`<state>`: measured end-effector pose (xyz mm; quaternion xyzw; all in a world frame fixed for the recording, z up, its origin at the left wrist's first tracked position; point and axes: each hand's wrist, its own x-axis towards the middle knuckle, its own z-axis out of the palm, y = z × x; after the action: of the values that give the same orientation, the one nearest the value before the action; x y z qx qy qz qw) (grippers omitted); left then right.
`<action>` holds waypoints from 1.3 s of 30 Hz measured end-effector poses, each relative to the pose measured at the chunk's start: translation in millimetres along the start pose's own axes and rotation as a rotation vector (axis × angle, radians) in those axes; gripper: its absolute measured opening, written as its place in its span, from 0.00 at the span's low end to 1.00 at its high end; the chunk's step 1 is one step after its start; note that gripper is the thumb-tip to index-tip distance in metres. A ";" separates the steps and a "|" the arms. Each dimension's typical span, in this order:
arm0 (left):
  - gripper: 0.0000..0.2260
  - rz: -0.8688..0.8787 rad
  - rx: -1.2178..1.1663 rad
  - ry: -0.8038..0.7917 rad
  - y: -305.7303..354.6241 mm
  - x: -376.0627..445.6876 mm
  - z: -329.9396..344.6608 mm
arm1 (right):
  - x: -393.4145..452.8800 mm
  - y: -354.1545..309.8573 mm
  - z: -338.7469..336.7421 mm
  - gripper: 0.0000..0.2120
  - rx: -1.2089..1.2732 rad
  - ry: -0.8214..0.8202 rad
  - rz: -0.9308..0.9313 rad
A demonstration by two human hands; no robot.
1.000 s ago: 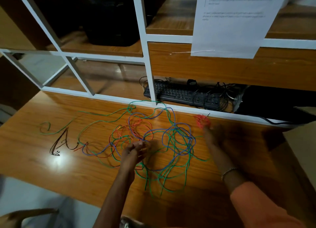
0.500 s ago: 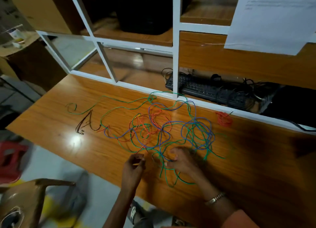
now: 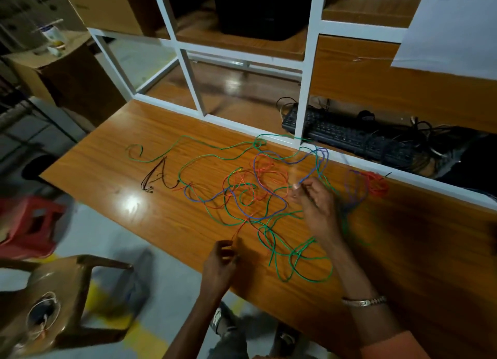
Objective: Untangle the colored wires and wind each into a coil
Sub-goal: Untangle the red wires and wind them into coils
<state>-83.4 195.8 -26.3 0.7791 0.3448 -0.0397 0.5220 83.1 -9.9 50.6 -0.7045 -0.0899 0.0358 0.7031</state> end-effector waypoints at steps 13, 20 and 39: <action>0.06 0.004 -0.123 0.105 6.1 49.9 -44.5 | -37.0 70.8 35.4 0.08 -0.441 -0.271 0.282; 0.16 -0.035 -0.252 0.176 35.0 121.8 -65.0 | -42.9 53.3 56.4 0.13 -0.475 -0.128 0.290; 0.10 0.497 -0.330 -0.015 87.7 64.2 -86.1 | -13.4 -8.9 160.6 0.15 -0.450 -0.257 0.087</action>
<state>-9.6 281.0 54.4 0.7439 0.1413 0.1403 0.6379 40.9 145.8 57.1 -0.8361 -0.1539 0.1344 0.5091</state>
